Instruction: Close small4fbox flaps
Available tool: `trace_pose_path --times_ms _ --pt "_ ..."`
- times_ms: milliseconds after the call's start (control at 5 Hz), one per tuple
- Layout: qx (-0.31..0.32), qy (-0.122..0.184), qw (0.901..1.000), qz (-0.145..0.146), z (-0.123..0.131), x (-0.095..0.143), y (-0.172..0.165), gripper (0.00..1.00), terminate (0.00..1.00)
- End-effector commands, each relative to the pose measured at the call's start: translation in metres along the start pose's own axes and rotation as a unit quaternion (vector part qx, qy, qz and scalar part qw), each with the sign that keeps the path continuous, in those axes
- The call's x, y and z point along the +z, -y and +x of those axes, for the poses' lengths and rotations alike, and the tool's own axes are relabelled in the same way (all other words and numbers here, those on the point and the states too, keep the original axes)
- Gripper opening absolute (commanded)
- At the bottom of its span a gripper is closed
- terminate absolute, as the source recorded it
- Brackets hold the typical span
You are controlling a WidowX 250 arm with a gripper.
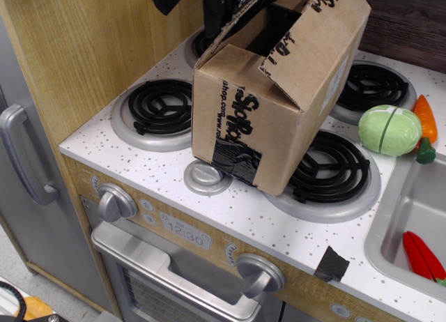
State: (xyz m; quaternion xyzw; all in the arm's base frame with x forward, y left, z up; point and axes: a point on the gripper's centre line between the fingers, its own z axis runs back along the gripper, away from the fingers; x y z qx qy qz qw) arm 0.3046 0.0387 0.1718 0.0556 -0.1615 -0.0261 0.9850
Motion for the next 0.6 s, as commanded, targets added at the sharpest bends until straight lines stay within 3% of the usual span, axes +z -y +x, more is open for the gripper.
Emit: trace_pose_path --times_ms 0,200,400 --pt "-0.001 0.011 0.9997 -0.020 0.017 0.006 0.010 1.00 0.00" --pt "-0.001 0.000 0.9992 -0.039 0.016 -0.009 0.013 1.00 0.00" --pt "0.003 -0.001 0.9986 -0.053 0.013 -0.021 0.024 1.00 1.00"
